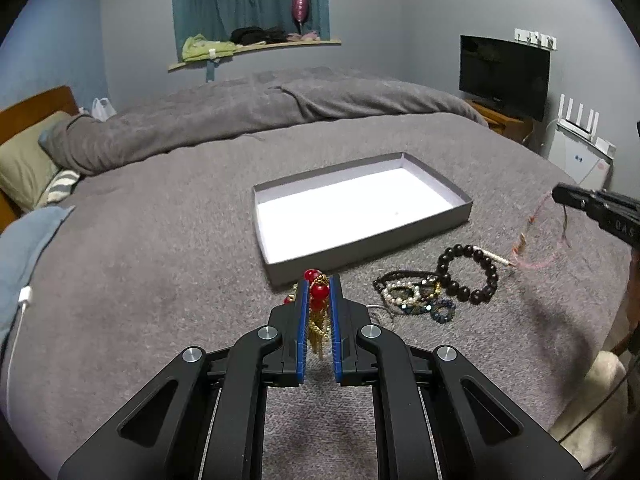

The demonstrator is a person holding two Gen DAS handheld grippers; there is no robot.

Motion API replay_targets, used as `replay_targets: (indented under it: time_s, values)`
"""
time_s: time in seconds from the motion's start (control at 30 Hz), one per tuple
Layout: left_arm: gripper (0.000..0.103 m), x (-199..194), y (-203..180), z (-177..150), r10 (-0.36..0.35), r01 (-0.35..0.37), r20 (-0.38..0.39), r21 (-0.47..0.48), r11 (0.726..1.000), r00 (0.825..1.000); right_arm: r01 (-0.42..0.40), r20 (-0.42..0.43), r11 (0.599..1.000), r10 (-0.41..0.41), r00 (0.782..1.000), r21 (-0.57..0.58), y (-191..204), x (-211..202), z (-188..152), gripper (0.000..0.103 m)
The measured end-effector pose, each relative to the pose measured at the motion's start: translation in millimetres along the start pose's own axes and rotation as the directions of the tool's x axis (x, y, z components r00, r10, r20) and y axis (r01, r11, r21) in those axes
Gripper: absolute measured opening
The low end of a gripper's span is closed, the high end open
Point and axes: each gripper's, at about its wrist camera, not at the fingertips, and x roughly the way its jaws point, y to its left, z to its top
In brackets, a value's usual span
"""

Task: Organize jewelry
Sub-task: 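Drop the brooch in the tray with the left tool while the right drops the pink bracelet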

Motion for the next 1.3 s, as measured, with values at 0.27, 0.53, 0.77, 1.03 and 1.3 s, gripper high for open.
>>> replay_targets:
  time_s: [0.27,0.53,0.77,1.03,1.3]
  values:
    - [0.011,-0.6,9.4,39.0,-0.032,0.032,0.022,0.013,0.999,0.999,0.006,0.029,0.999,-0.005,1.0,-0.037,2.5,8.8,32.0,0.003]
    - [0.011,44.7,30.0,87.4,-0.082,0.082,-0.017,0.01,0.997,0.996,-0.037,-0.007,0.999,0.037,0.999,-0.03,5.8,62.7,83.8,0.003]
    - [0.011,108.4,46.5,127.7,-0.063,0.066,-0.089,0.032,0.997,0.994,-0.048,-0.042,0.999,0.048,0.998,-0.009,5.7,129.7,119.4,0.003]
    - [0.011,184.7,58.5,143.2,-0.063,0.066,-0.202,0.009,0.998,0.977,-0.01,-0.115,1.0,0.008,0.993,-0.018,0.6,211.3,122.1,0.003]
    - [0.011,240.1,49.3,132.3,-0.023,0.031,-0.274,0.025,0.999,0.961,0.023,-0.145,0.999,-0.027,0.989,-0.032,5.8,246.9,116.6,0.003]
